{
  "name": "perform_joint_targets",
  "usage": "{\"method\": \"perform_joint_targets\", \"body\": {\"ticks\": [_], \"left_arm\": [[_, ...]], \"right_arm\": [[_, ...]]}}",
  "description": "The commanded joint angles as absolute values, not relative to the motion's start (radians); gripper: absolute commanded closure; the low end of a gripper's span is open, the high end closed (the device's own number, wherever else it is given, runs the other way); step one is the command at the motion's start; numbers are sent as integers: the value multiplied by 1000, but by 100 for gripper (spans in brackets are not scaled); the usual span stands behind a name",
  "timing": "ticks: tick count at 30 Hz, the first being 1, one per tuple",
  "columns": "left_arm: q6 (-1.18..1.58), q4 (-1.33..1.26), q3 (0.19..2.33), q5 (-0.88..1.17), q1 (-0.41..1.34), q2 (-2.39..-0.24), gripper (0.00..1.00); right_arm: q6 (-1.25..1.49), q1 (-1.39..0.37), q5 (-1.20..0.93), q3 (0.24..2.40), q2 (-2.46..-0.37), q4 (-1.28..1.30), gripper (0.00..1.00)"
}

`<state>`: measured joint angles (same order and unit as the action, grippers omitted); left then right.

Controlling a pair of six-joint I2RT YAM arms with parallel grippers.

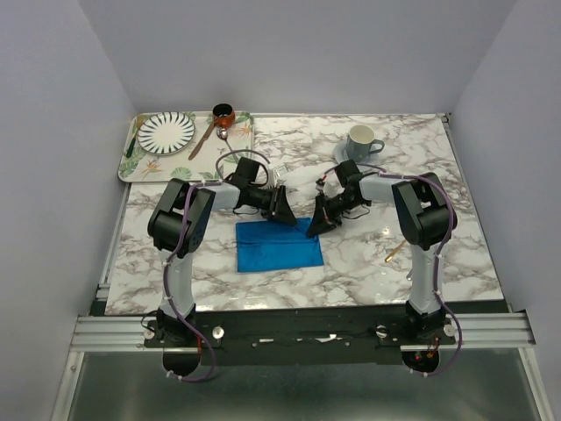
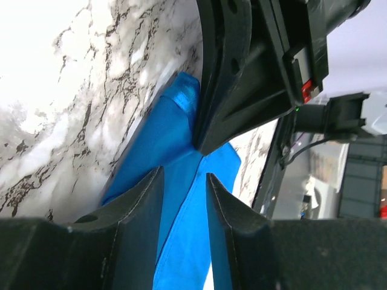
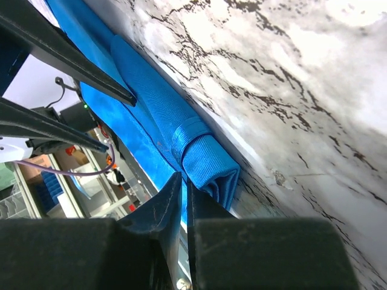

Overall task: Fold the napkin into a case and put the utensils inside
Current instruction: Smooth out the 2/3-rectangle-folded napkin at the center of the board.

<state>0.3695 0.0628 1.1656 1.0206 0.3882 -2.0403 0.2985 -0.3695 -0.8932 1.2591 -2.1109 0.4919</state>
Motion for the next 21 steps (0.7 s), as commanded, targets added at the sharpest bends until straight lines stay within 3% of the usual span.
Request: {"method": "perform_joint_targets", "body": {"ticks": [1,8,17,21], "left_arm": [[548,-136,1096,1028,376,-2035,58],[506,-125,1012,1035,261,-2098,58],[143,231,1011,1109,66,-2068,54],[-156,603,1095,1095,8,-2083,53]], "right_arm": [[264,-370,-689,1223,-2148,552,84],[264,-370,-649,1203,-2137,560,84],[271,-370,-617,1200,-2143,566,86],[273,-370,-612,1190,-2137,568,86]]}}
